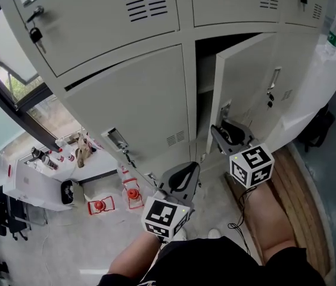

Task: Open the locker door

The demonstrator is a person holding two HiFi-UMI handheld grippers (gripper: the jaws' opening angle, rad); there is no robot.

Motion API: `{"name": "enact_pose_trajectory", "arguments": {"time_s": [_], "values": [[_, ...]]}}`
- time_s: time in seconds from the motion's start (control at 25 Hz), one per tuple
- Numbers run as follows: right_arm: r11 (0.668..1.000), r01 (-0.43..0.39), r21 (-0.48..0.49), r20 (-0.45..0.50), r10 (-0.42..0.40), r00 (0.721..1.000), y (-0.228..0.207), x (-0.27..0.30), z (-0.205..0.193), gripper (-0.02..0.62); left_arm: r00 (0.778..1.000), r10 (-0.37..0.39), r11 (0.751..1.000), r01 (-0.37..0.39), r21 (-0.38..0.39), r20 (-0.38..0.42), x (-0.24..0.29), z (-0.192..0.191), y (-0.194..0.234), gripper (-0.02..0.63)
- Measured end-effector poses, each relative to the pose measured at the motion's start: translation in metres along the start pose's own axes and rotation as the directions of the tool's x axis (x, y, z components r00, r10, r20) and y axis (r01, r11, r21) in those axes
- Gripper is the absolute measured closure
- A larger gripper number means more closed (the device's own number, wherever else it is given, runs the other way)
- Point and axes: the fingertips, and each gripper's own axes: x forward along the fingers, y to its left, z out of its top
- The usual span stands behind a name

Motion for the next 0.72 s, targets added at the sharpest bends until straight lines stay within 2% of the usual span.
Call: {"name": "enact_pose_trajectory", "arguments": {"time_s": [0.72], "values": [[0.996, -0.088, -0.010, 0.018, 0.088, 0.996, -0.011, -0.070, -0.009, 0.428, 0.994, -0.113, 0.994, 0.113, 0.004, 0.004, 0.020, 0.000, -0.053, 0.584]]}}
